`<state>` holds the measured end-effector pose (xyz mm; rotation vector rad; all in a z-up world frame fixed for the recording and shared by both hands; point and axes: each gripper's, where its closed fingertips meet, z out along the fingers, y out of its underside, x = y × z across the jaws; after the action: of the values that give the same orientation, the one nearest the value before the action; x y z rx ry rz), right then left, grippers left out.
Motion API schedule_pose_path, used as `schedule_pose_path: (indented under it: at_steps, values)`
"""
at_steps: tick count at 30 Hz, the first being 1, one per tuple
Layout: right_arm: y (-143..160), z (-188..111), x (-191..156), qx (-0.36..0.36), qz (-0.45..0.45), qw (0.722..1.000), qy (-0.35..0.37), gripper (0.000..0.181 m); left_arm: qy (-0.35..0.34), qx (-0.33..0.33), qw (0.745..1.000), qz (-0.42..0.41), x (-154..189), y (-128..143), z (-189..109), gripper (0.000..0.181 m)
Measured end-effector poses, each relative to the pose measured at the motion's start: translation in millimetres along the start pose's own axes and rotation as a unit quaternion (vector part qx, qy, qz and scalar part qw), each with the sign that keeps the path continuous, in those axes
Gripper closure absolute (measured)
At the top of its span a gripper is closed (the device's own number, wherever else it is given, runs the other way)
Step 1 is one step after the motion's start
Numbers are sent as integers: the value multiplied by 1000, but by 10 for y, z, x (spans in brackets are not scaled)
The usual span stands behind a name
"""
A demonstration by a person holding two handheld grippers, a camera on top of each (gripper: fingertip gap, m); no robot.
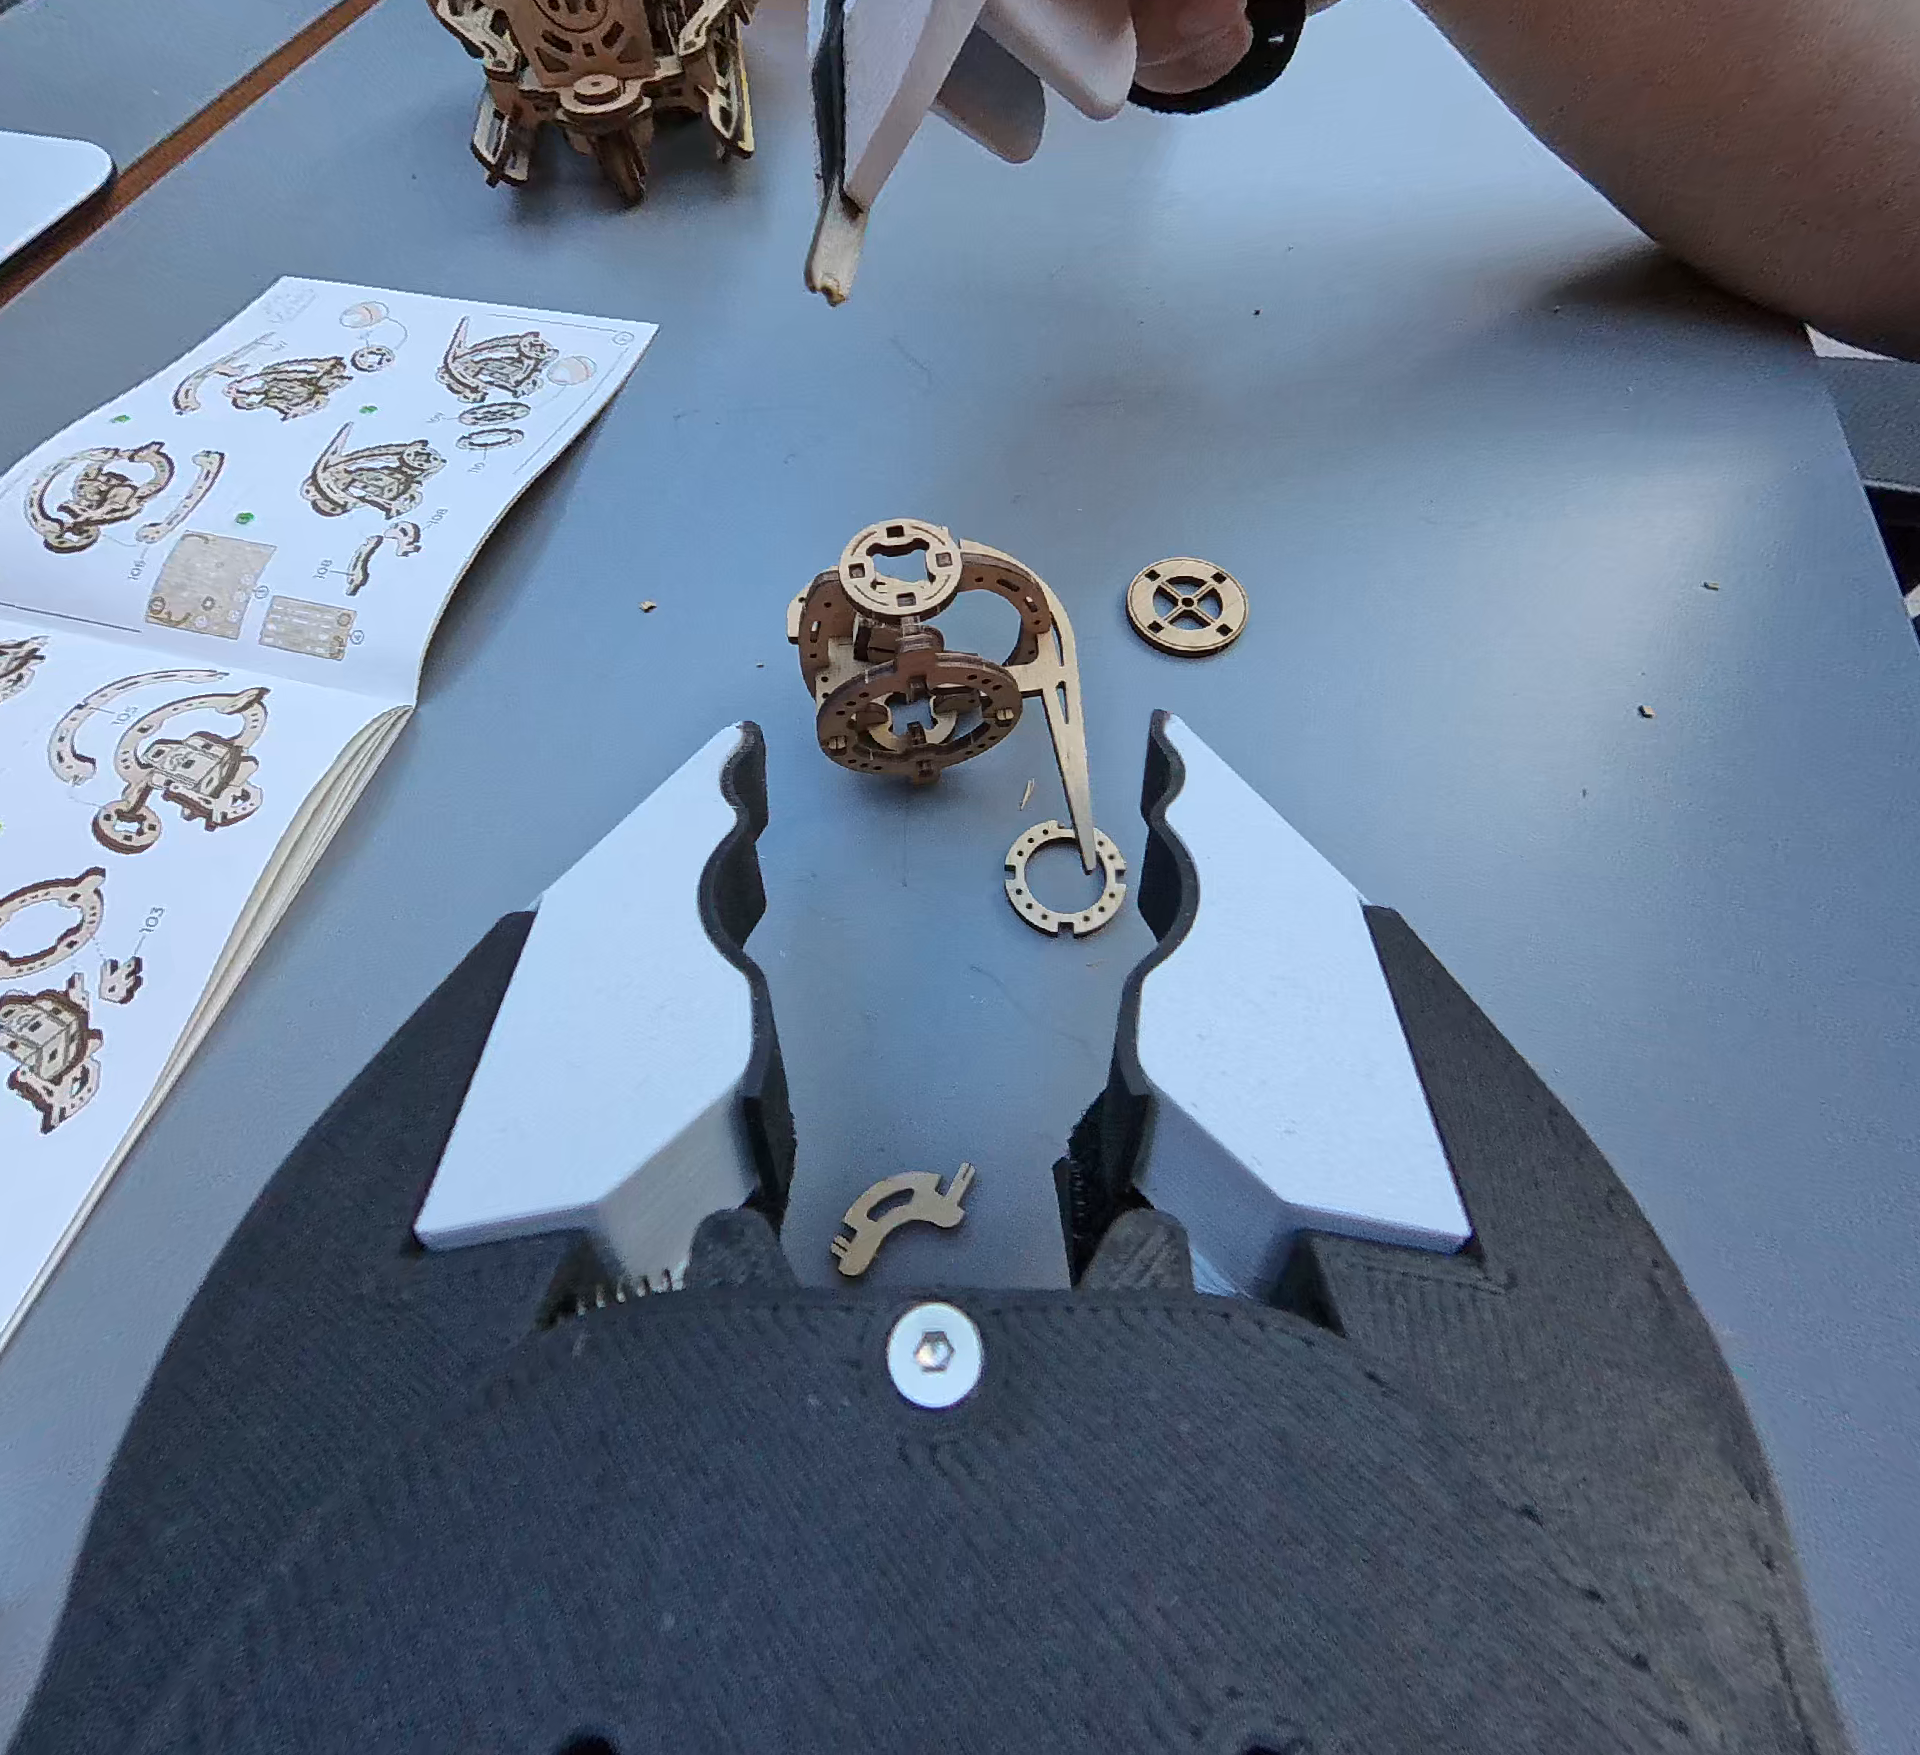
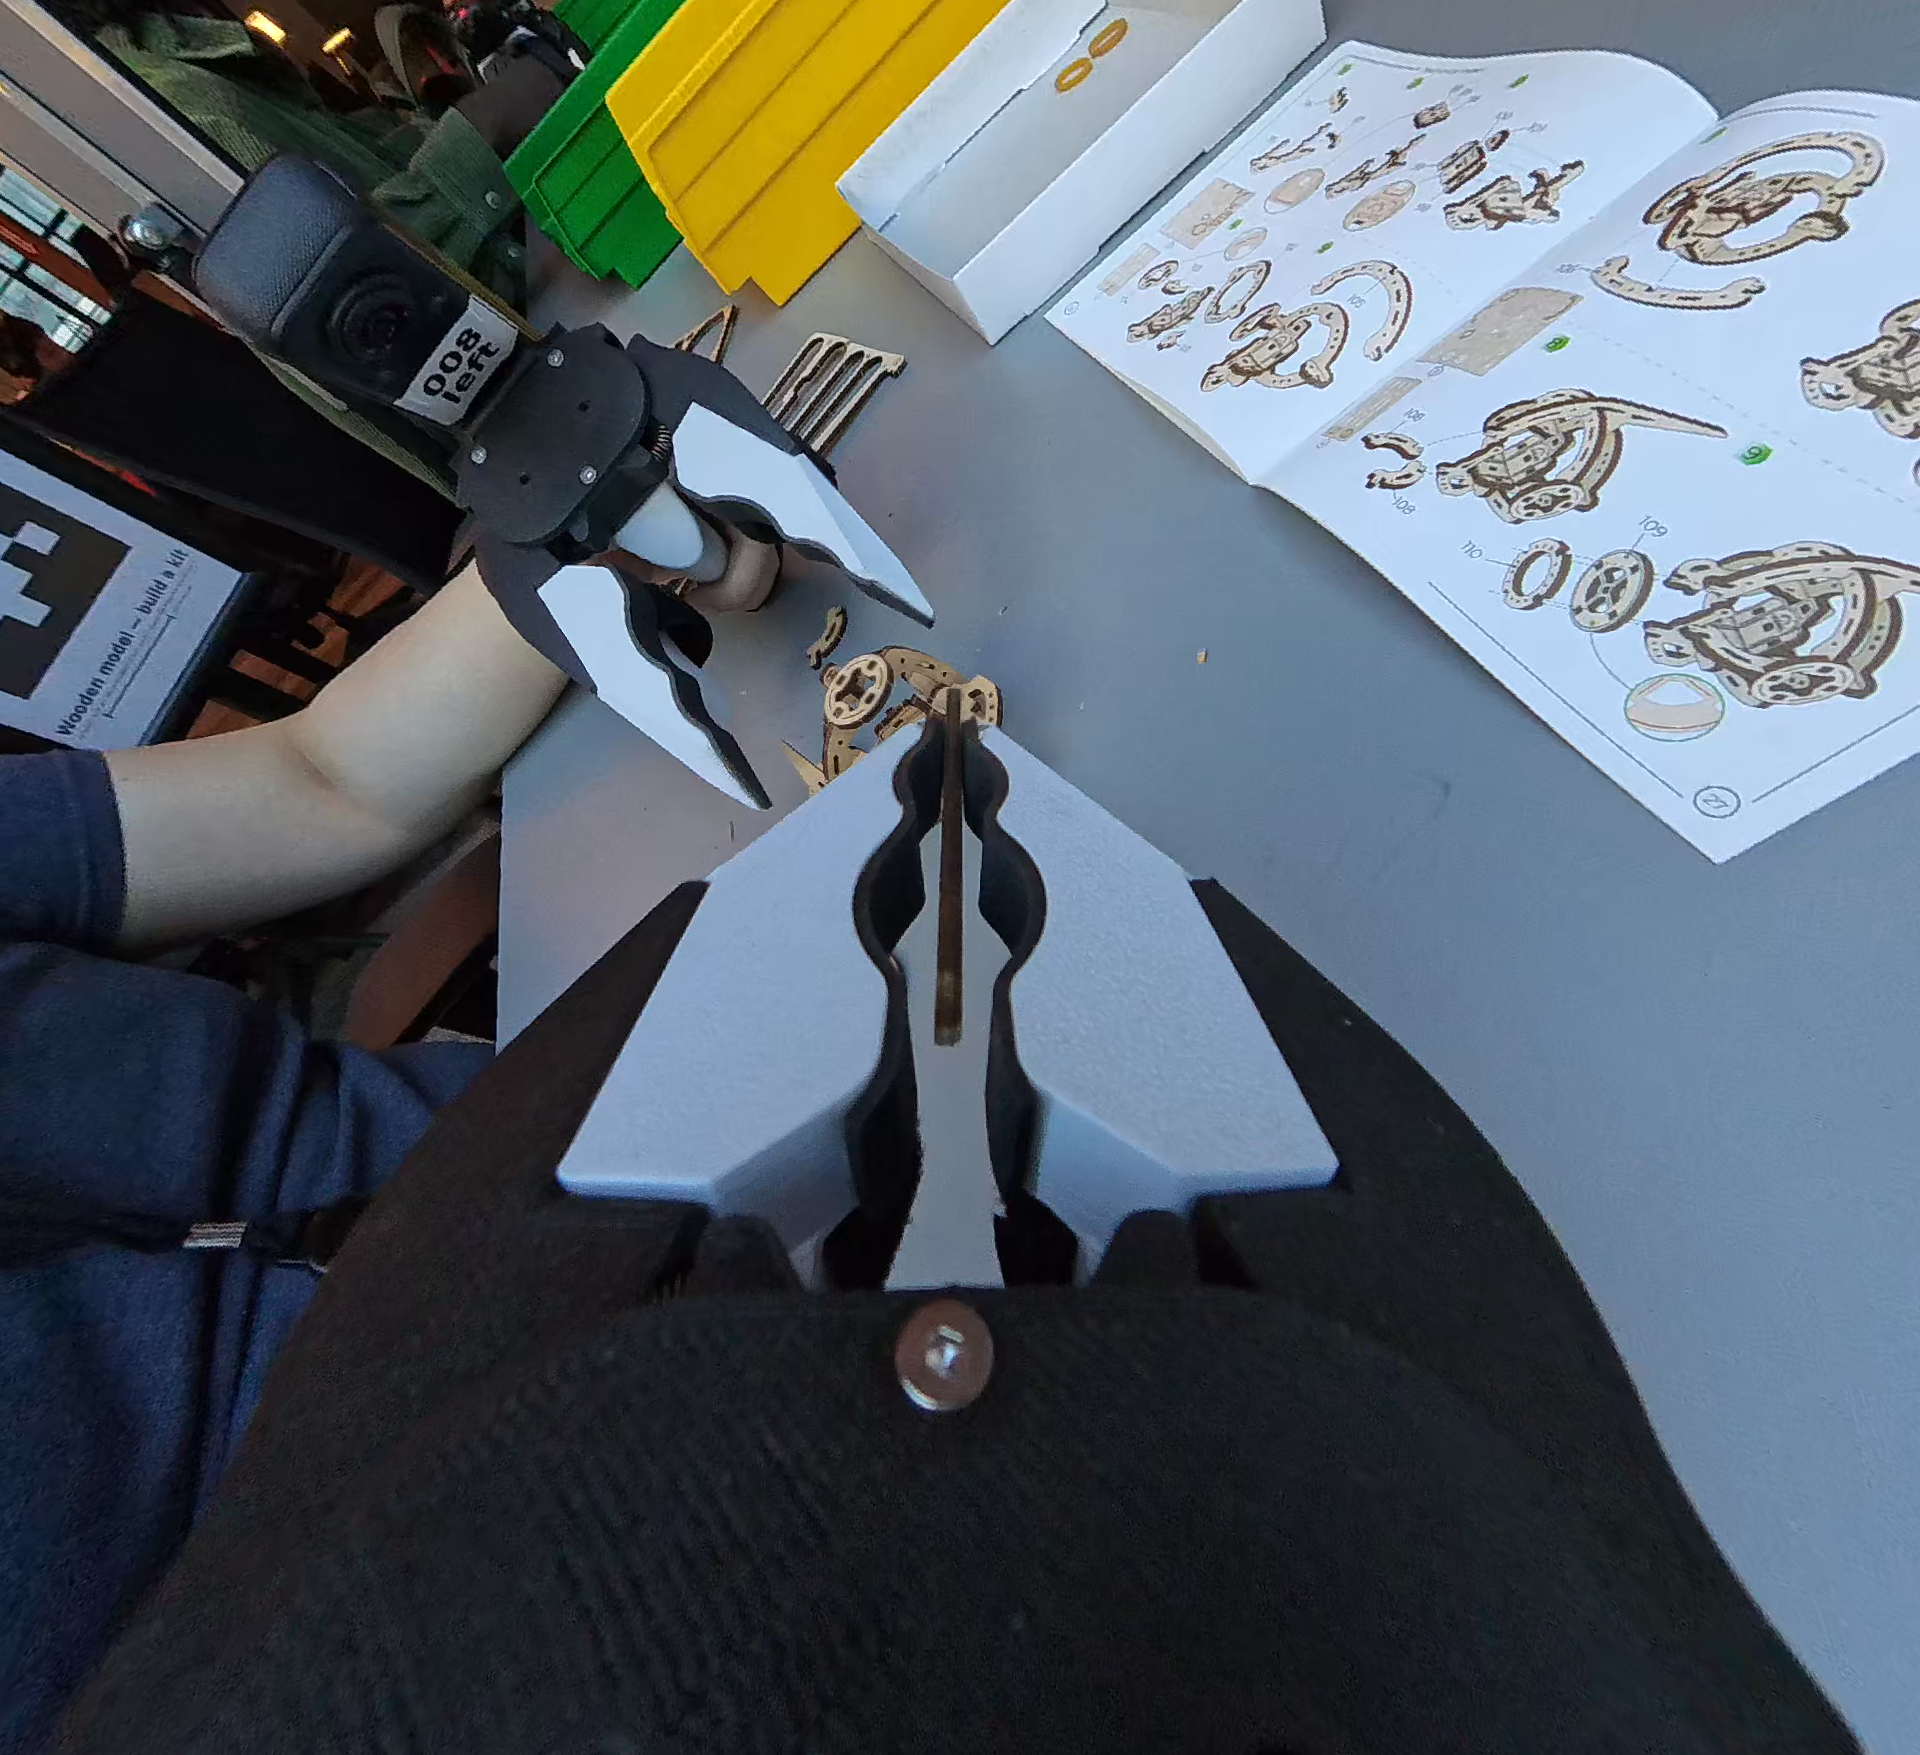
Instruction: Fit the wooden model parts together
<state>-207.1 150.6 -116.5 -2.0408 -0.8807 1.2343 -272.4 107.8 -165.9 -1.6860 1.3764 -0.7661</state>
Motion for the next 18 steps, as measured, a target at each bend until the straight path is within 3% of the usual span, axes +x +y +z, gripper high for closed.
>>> schedule_pose_path:
  at_steps: [13, 18]
  values:
    - [-39, 5, 100, 18, -63, 996, 58, 181, 10, 12, 1000, -1, 70, -39, -63, 108]
    - [-138, -74, 67, 83, -108, 987, 85, 181, 1, 16, 1000, -7, 35, -65, -94, 107]
